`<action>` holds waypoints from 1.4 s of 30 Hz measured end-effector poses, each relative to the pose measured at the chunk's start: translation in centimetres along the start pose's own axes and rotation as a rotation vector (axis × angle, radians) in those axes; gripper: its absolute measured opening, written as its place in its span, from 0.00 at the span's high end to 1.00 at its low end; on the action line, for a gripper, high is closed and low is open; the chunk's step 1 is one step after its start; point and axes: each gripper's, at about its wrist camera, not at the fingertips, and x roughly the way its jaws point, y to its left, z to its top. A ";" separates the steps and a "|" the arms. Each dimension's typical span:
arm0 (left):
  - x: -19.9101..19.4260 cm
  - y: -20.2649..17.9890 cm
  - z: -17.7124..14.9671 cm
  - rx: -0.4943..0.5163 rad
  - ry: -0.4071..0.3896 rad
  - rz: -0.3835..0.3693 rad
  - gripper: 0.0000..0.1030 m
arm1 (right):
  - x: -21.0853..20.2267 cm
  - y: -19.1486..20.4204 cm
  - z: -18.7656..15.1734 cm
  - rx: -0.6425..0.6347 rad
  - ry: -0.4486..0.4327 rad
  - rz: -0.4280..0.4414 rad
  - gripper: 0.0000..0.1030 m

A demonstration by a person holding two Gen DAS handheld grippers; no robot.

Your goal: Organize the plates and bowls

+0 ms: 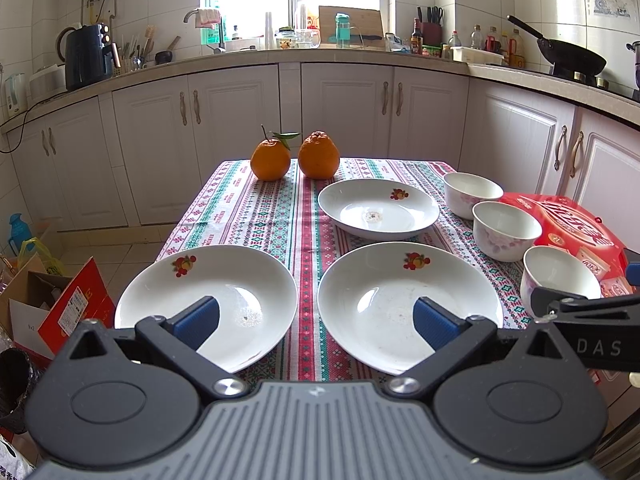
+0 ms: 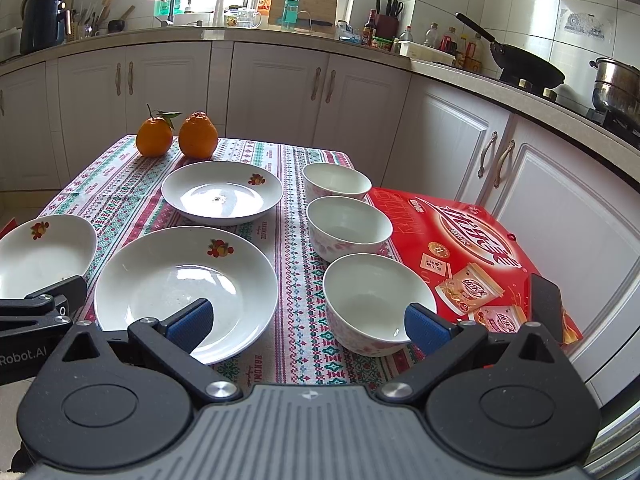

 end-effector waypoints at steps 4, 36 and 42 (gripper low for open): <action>-0.1 0.0 0.1 0.001 0.000 0.001 0.01 | 0.1 0.0 0.0 -0.001 0.005 0.001 0.00; 1.7 9.5 -2.9 0.127 0.071 -0.028 0.01 | 5.4 3.3 8.9 -0.094 -0.090 0.532 0.00; 4.1 11.6 -4.6 0.086 0.140 -0.058 0.01 | 8.2 6.8 8.7 -0.155 -0.007 0.642 0.00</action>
